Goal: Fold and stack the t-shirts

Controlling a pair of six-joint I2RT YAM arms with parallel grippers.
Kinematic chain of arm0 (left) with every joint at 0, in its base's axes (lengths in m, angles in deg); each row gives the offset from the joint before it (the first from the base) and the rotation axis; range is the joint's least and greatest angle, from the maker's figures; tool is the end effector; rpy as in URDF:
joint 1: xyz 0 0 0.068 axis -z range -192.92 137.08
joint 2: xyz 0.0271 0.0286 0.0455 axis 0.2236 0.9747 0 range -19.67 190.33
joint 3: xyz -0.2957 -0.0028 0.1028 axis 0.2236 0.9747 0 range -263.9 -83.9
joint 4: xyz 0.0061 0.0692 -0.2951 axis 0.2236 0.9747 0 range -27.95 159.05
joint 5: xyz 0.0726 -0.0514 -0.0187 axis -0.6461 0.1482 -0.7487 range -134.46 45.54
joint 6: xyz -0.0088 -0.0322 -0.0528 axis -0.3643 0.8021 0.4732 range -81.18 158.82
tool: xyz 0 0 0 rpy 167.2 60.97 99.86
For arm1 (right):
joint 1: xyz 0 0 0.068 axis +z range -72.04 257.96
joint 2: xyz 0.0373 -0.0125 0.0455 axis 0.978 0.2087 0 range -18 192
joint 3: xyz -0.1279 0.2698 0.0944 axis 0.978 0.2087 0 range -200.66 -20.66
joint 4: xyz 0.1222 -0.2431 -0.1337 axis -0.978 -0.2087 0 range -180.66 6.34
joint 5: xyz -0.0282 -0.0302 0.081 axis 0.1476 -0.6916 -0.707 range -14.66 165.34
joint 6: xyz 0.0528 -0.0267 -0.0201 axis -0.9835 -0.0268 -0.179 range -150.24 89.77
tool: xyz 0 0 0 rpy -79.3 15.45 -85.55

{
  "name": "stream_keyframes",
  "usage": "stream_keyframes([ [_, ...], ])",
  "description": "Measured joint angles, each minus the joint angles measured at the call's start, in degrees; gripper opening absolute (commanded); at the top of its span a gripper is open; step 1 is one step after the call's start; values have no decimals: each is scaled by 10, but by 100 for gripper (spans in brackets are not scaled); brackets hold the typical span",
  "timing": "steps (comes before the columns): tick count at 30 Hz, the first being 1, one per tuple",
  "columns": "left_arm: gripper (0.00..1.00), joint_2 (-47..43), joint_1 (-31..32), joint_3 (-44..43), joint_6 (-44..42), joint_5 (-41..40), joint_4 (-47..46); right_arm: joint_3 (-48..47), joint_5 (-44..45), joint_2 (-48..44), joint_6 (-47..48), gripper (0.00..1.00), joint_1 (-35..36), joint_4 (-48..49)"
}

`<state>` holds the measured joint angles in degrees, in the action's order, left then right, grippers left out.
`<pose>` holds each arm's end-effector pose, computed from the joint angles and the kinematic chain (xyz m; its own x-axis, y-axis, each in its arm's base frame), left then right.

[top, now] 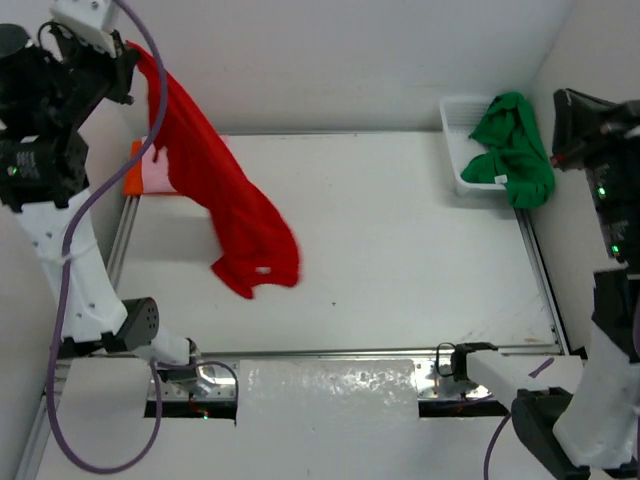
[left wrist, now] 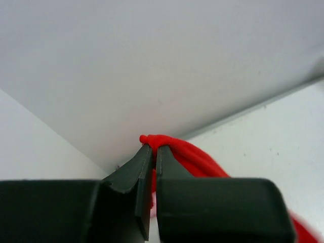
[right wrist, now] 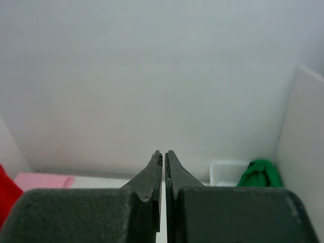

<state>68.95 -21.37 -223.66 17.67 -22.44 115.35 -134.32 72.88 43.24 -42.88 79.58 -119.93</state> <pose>0.2651 0.0214 0.6772 0.0497 0.3454 -0.9371 0.2320 0.9086 0.3472 0.1184 0.0054 0.6809 0.2562 0.2262 -0.9398 -0.1288 0.9716 0.1987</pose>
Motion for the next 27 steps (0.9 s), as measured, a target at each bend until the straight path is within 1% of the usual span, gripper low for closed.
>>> stream_keyframes([
  [1,0,-11,0,-15,0,0,4,-13,4,-12,6,0,0,0],
  [3,0,-35,0,-19,0,2,10,-6,9,-39,11,0,0,0],
  [5,0,-56,0,21,0,15,13,49,0,-66,6,0,0,16],
  [7,0,-85,0,82,0,37,16,131,-37,-78,-13,0,0,34],
  [8,0,-92,0,118,3,49,16,192,-62,-78,-24,0,0,64],
  [11,0,-86,5,212,18,82,9,355,-104,-35,-54,0,2,93],
  [13,0,-61,24,245,30,75,2,436,-114,25,-70,0,2,98],
  [16,0,17,99,253,49,38,-7,508,-122,89,-89,0,2,82],
  [18,0,59,163,233,63,18,-10,514,-127,96,-95,0,2,73],
  [21,0,125,277,132,75,-36,-9,506,-134,76,-97,0,2,87],
  [23,0,151,351,50,78,-80,-16,497,-133,64,-95,0,2,89],
  [25,0,163,405,-18,79,-124,-28,490,-130,59,-94,0,2,89],
  [27,0,167,443,-71,79,-167,-46,486,-129,59,-93,0,2,87],
])
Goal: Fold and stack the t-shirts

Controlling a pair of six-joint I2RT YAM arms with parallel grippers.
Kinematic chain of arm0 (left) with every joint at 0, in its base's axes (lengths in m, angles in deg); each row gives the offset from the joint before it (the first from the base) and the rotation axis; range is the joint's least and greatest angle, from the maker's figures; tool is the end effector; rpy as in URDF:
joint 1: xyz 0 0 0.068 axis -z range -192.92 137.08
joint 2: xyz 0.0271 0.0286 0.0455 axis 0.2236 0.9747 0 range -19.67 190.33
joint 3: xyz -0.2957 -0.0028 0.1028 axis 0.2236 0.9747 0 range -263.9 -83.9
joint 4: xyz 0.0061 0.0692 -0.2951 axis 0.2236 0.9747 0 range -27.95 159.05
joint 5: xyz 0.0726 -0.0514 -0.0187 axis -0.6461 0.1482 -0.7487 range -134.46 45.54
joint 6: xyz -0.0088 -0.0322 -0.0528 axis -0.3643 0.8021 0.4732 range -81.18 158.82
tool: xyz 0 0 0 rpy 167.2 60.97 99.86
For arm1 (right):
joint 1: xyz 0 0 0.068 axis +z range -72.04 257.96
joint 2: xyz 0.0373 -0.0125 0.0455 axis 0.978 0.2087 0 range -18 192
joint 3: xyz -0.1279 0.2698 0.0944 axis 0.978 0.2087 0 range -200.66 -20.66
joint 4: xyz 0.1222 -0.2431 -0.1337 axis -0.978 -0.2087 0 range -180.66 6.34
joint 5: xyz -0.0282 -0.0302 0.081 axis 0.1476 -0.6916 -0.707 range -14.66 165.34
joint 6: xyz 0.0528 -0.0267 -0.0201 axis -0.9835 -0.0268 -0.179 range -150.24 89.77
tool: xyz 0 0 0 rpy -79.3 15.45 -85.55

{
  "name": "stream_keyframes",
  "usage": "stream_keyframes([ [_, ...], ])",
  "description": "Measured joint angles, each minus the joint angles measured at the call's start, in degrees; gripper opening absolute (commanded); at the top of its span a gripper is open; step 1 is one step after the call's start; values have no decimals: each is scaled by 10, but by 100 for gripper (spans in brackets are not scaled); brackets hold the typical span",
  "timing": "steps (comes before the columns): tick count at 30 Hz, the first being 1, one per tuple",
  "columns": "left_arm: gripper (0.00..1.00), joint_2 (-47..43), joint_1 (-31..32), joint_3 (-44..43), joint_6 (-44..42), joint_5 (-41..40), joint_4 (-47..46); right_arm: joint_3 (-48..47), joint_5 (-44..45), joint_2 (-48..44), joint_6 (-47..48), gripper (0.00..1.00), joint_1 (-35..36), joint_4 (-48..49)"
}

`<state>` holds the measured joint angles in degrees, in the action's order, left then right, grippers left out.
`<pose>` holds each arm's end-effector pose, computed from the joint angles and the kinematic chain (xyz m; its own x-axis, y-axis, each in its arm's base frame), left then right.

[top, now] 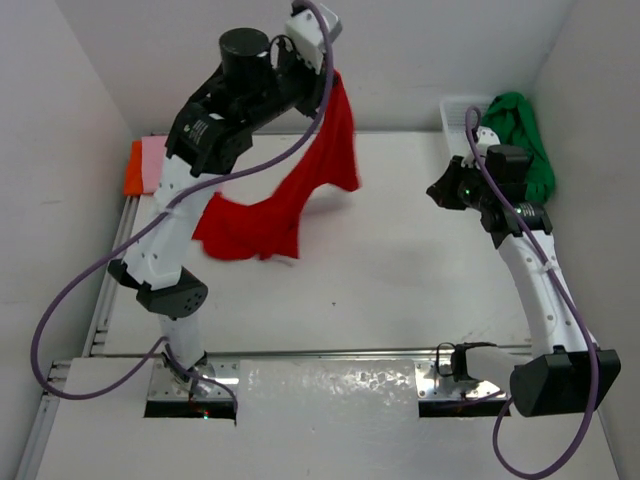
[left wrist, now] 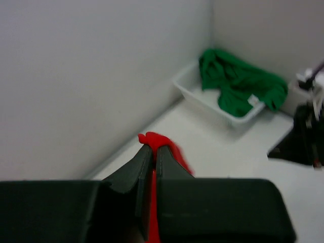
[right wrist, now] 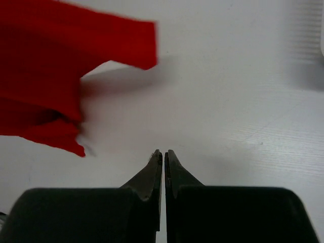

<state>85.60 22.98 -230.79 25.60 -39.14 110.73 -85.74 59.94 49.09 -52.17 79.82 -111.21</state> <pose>0.3192 -0.2365 0.6301 0.0535 0.2422 -0.9687 0.6637 0.7162 0.2157 0.2959 0.0223 0.3857 -0.5552 0.3423 -0.7580 -0.0591 0.8928 0.4465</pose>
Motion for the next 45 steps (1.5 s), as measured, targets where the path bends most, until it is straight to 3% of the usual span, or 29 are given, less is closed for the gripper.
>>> stream_keyframes([
  [3,0,-2,20,-51,0,-80,-35,0,2,0,2,4,0,-6],
  [10,0,3,15,-43,-6,-234,-60,0,-13,0,5,29,0,-12],
  [14,0,20,20,-32,-10,-268,-57,2,-34,4,0,56,0,0],
  [18,0,27,30,-23,-11,-273,-51,35,-57,7,-7,70,0,48],
  [22,0,26,44,-11,-11,-269,-50,58,-48,37,-9,74,11,73],
  [29,0,24,61,24,-16,-269,-51,53,24,191,-8,86,71,118],
  [35,0,12,61,86,-29,-285,-50,-71,88,424,5,90,109,113],
  [37,0,7,61,99,-32,-292,-51,-89,100,472,4,84,125,119],
  [40,0,0,61,109,-35,-300,-50,-99,124,493,-4,26,140,128],
  [41,0,-3,61,111,-37,-302,-50,-102,124,495,-10,0,141,134],
  [45,0,-22,55,126,-43,-301,-50,-85,118,491,-26,0,140,158],
])
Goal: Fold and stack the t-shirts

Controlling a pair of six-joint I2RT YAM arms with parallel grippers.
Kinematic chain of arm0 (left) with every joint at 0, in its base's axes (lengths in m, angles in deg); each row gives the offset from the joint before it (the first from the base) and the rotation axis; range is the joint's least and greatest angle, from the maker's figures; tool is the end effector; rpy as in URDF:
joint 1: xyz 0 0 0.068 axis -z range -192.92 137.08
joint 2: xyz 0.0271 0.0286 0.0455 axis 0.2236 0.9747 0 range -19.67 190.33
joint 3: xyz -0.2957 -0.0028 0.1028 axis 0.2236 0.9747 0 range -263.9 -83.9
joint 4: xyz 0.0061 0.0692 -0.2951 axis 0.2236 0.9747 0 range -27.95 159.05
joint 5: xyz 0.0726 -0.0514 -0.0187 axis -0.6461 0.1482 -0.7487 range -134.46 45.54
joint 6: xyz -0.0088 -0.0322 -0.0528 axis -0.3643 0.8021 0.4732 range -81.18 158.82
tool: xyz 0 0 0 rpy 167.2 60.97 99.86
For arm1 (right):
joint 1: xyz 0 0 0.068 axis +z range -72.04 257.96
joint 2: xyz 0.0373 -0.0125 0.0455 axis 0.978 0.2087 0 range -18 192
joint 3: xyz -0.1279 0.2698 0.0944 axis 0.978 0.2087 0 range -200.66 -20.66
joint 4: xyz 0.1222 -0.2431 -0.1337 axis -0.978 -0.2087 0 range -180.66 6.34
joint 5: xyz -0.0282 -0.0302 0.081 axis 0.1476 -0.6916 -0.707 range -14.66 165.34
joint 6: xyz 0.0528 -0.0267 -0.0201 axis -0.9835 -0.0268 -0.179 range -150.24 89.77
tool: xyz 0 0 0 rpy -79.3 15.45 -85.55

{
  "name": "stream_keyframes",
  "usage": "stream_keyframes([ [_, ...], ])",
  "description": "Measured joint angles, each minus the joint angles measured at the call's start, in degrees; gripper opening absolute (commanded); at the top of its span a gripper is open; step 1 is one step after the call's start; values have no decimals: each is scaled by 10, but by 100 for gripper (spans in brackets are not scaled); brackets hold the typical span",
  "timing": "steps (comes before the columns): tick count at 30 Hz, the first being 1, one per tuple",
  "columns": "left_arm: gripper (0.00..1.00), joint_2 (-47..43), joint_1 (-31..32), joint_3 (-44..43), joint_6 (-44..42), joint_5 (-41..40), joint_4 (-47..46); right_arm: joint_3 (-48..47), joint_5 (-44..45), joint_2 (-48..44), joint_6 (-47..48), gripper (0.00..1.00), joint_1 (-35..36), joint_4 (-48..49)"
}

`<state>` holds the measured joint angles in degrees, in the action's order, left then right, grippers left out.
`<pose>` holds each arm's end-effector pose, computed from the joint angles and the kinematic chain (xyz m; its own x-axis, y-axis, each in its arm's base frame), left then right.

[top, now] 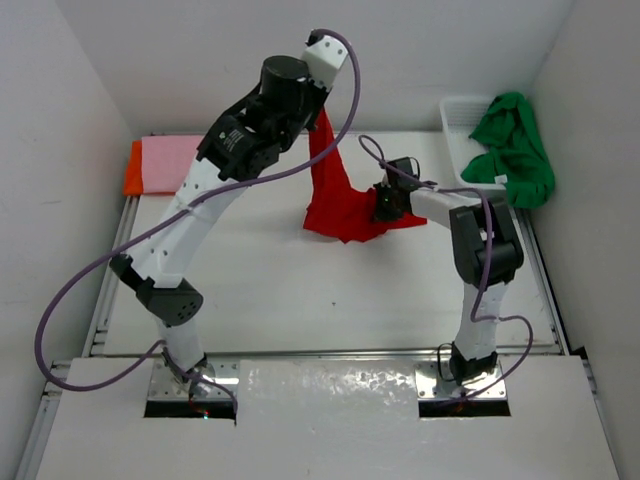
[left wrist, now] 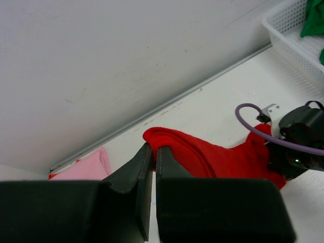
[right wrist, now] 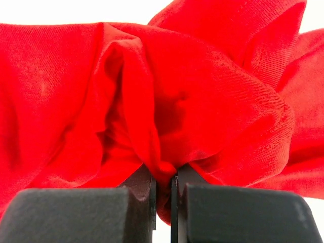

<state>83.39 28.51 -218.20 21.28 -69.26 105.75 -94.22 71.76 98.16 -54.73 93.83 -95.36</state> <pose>0.3278 -0.2626 0.5870 -0.0659 0.4228 -0.9038 0.3286 0.8644 0.3805 0.4600 0.1339 0.1376 -0.8384 0.1919 -0.5101 0.0436 0.9566 0.2881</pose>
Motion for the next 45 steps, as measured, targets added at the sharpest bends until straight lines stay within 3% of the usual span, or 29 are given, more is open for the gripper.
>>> stream_keyframes([
  [5,0,-41,-32,39,-6,16,7,80,-5,-101,33,0,0,-26],
  [10,0,-101,-67,96,-17,29,26,104,-48,-329,94,0,0,-116],
  [15,0,-148,-93,118,-18,44,33,61,-121,-520,152,0,0,-212],
  [20,0,-172,-117,124,-17,52,34,-38,-192,-565,201,0,0,-327],
  [24,0,-189,-122,156,-17,55,32,-123,-228,-495,244,0,-2,-407],
  [27,0,-204,-122,215,-17,45,25,-212,-259,-356,278,1,-19,-462],
  [28,0,-208,-124,239,-16,40,25,-251,-266,-302,285,8,-27,-479],
  [29,0,-210,-127,266,-14,37,23,-291,-271,-242,290,22,-36,-481],
  [30,0,-212,-132,299,-11,36,17,-340,-267,-164,289,45,-46,-495],
  [32,0,-212,-143,356,-2,42,12,-462,-252,-11,272,67,-59,-497],
  [36,0,-207,-165,486,17,66,-6,-585,-180,221,175,99,-72,-432],
  [39,0,-190,-181,531,29,93,-14,-530,-125,266,115,99,-76,-390],
  [42,0,-179,-205,551,38,113,-26,-432,-61,215,90,97,-72,-358],
  [45,0,-179,-229,563,44,124,-40,-303,2,82,99,77,-56,-323],
])
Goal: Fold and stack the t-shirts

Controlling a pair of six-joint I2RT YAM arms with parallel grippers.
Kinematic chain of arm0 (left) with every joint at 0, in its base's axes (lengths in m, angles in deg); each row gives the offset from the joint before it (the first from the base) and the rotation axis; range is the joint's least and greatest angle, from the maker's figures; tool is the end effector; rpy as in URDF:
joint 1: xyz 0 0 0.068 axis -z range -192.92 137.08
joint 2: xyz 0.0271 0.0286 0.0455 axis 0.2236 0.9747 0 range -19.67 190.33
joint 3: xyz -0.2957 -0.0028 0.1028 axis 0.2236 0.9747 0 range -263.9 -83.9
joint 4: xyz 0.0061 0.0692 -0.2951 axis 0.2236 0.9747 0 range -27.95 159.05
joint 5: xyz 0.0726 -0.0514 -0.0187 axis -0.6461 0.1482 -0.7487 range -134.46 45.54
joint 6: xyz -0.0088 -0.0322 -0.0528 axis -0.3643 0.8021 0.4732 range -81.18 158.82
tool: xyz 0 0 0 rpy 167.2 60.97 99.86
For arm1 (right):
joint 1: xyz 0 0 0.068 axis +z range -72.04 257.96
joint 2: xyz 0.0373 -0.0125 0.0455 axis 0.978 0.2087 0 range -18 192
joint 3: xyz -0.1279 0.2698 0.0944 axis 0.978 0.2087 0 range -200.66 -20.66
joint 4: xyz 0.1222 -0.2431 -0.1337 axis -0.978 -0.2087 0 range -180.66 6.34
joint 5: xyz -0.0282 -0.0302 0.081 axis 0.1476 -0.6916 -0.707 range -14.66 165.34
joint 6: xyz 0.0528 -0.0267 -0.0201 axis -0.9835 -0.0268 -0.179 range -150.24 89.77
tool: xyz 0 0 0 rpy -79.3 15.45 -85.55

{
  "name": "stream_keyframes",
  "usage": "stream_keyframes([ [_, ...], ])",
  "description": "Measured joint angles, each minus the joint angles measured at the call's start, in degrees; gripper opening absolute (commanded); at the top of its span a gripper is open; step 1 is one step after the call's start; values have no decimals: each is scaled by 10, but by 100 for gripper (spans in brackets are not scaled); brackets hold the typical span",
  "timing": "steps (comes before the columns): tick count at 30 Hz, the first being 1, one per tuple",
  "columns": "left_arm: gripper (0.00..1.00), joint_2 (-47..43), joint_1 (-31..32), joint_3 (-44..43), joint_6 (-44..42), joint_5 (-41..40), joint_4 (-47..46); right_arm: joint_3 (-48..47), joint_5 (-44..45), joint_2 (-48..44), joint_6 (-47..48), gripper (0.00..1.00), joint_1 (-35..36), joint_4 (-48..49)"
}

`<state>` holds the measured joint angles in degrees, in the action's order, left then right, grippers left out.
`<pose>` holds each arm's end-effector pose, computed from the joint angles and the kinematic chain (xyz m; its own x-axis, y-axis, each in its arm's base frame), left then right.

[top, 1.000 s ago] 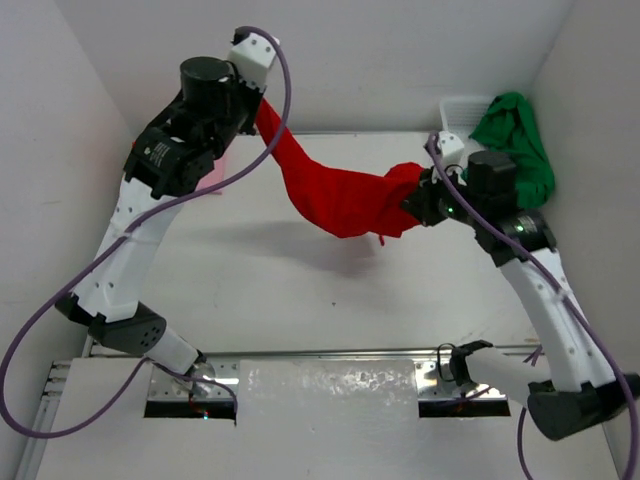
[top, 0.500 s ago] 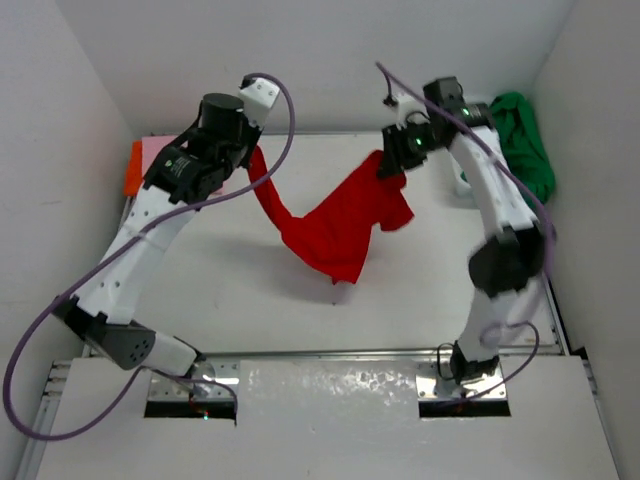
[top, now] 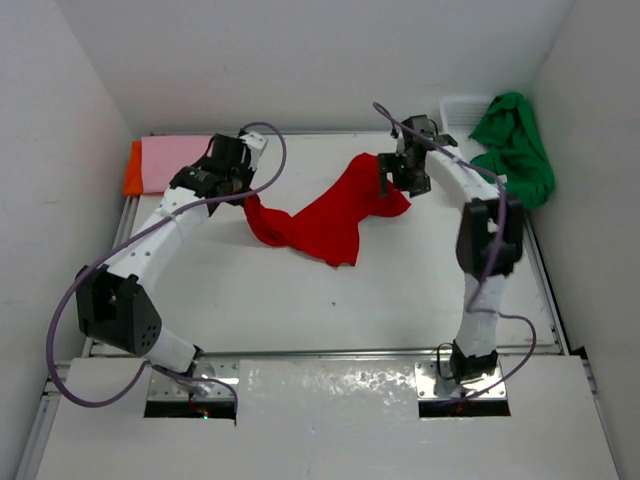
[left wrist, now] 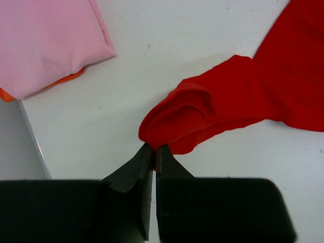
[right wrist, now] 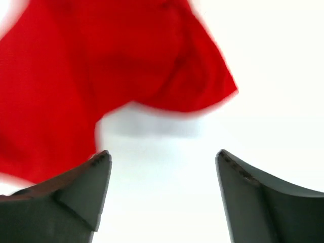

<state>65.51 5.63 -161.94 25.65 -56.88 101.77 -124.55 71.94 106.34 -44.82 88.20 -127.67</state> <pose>0.3551 -0.1083 0.3536 -0.6347 0.4475 -0.6300 0.3242 0.8942 0.3086 0.5276 0.0982 0.2114 -0.9103 0.0910 -0.4039 0.0275 0.9867 0.1604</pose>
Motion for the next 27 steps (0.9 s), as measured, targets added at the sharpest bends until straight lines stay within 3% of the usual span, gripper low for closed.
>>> stream_keyframes([
  [1,0,0,-8,4,1,4,-6,48,14,-61,2,69,9,12],
  [2,0,-1,-15,9,2,8,-12,93,19,-116,3,69,19,32],
  [4,0,-2,-27,22,2,17,-20,186,10,-228,-12,79,43,87],
  [6,0,-3,-36,34,3,25,-23,238,-7,-275,-28,80,67,128],
  [8,0,-3,-40,41,4,30,-22,263,-17,-277,-56,79,94,162],
  [14,0,-12,-41,42,4,40,-23,342,-49,-167,-143,77,123,225],
  [17,0,-18,-41,42,4,45,-26,364,-59,-137,-172,69,124,233],
  [21,0,-19,-42,42,5,48,-27,362,-72,-133,-196,47,133,275],
  [22,0,-19,-42,42,5,49,-27,362,-75,-128,-202,32,137,283],
  [24,0,-19,-42,42,5,50,-27,367,-76,-120,-214,18,144,297],
  [25,0,-19,-42,42,5,51,-27,372,-75,-120,-221,6,147,301],
  [27,0,-19,-42,42,5,51,-27,377,-72,-120,-230,0,150,303],
])
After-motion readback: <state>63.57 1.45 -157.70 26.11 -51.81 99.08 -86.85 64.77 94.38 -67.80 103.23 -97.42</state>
